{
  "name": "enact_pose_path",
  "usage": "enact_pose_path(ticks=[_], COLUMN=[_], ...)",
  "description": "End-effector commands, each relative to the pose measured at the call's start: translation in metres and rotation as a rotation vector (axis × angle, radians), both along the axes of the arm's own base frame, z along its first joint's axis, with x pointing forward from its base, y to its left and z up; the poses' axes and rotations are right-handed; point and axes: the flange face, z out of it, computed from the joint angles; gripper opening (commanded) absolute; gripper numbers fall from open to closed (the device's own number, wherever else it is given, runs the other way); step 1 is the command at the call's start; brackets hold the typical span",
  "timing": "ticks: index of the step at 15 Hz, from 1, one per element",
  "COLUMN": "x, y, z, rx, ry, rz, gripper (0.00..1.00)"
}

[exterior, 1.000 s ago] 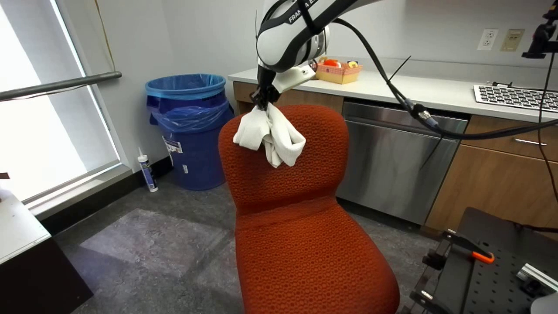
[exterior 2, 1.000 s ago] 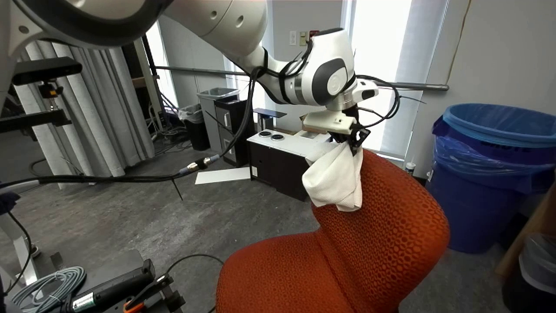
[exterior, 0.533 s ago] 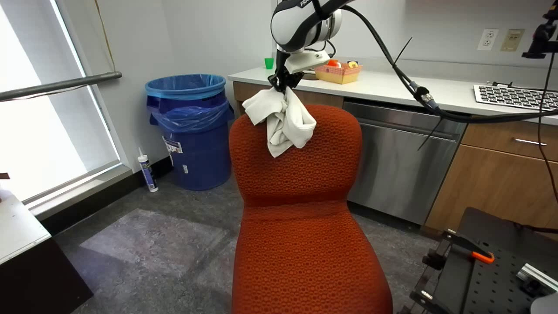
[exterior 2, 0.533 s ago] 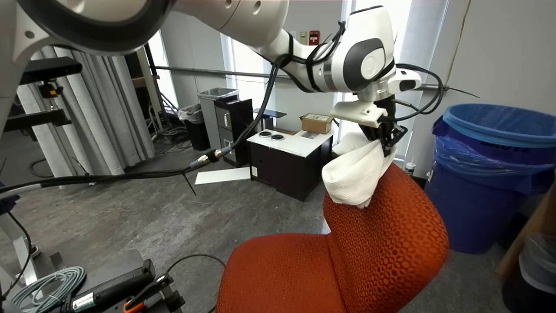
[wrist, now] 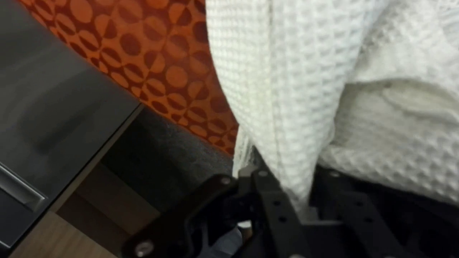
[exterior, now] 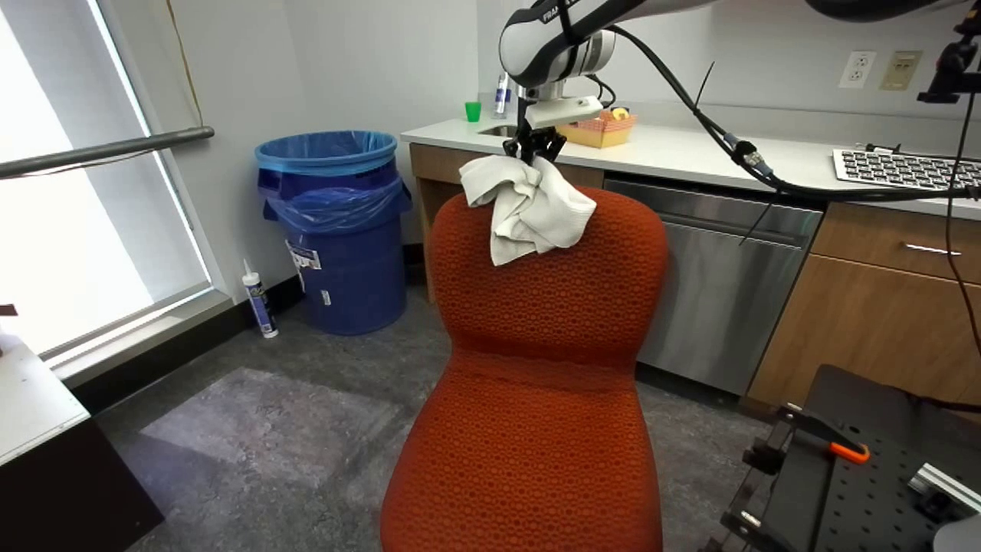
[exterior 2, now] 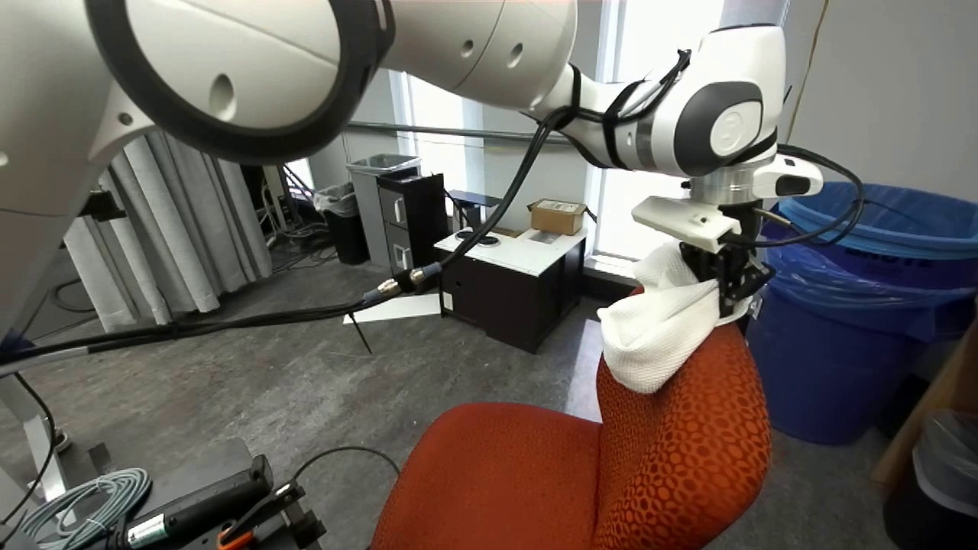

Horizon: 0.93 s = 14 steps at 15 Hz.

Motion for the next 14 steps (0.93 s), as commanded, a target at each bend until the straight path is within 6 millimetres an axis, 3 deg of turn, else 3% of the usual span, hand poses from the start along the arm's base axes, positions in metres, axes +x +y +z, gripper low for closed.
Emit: enact_pose_path(ticks=[1, 4, 7, 8, 14], x=[0.011, 0.009, 0.015, 0.015, 0.025], y=[-0.002, 0.011, 0.010, 0.010, 0.019], z=[-0.044, -0.069, -0.066, -0.067, -0.069], rx=[-0.010, -0.046, -0.079, -0.083, -0.058], ry=[0.046, 0.072, 0.070, 0.069, 0.000], rz=[0.001, 0.056, 0.077, 0.082, 0.124], gripper=[0.46, 0.71, 0.96, 1.00, 1.00])
